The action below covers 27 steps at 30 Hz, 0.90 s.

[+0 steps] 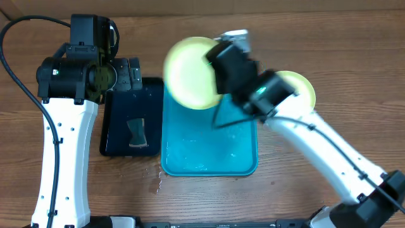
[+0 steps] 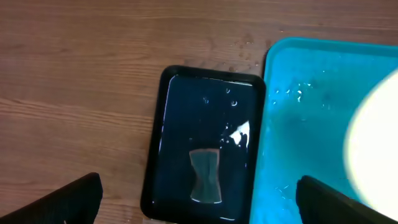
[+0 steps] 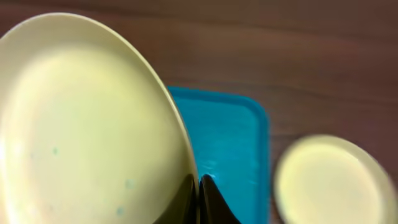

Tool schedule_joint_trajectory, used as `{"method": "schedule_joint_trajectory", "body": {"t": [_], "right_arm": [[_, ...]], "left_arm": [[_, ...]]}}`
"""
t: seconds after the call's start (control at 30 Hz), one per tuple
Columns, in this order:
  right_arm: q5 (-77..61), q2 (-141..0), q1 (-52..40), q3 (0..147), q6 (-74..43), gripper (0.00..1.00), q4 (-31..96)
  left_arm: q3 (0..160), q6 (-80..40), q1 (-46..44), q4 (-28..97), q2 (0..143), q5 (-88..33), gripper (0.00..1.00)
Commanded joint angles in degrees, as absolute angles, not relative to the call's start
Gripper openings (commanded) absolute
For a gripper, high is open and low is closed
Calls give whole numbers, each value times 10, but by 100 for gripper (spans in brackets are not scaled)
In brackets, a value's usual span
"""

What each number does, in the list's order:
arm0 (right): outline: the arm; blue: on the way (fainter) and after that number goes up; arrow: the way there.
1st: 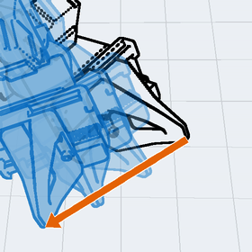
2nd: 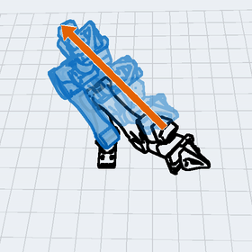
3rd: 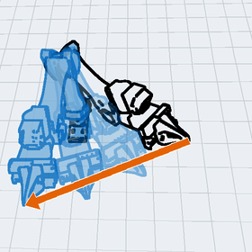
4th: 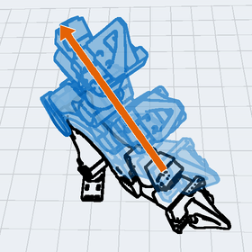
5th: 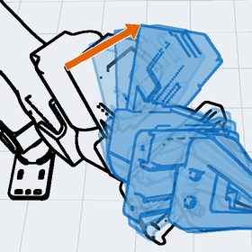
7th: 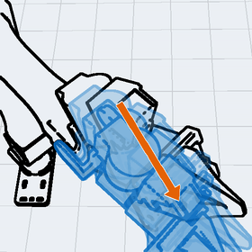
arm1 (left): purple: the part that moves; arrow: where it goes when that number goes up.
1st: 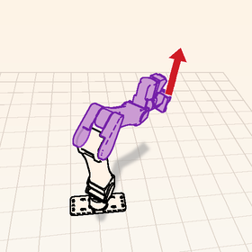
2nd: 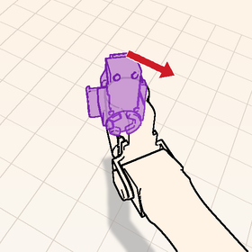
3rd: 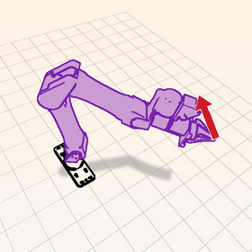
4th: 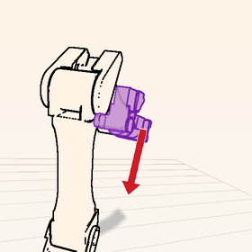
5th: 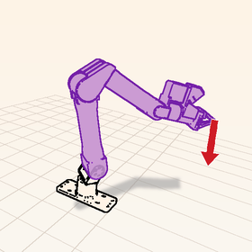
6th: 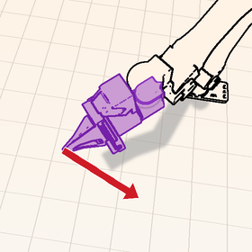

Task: Clean dirty plates on tray and stack at the side
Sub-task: 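Carry the yellow plate right and lower it onto the stacked plates, then release the plate and adjust the stack with the right gripper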

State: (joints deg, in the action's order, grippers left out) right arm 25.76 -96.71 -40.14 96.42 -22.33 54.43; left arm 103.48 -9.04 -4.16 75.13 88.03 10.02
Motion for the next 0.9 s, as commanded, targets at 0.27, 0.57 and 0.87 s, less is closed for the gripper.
{"method": "schedule_joint_trajectory", "body": {"t": [0.27, 0.57, 0.87], "right_arm": [[119, -966, -120, 930, -228, 4, 720], [119, -971, 8, 803, -228, 4, 615], [56, -972, 36, 706, -228, 4, 479]], "left_arm": [[1040, -101, -45, 750, 876, 94, 100], [1040, -100, -45, 750, 876, 94, 100], [1040, -101, -45, 750, 876, 94, 100]]}}
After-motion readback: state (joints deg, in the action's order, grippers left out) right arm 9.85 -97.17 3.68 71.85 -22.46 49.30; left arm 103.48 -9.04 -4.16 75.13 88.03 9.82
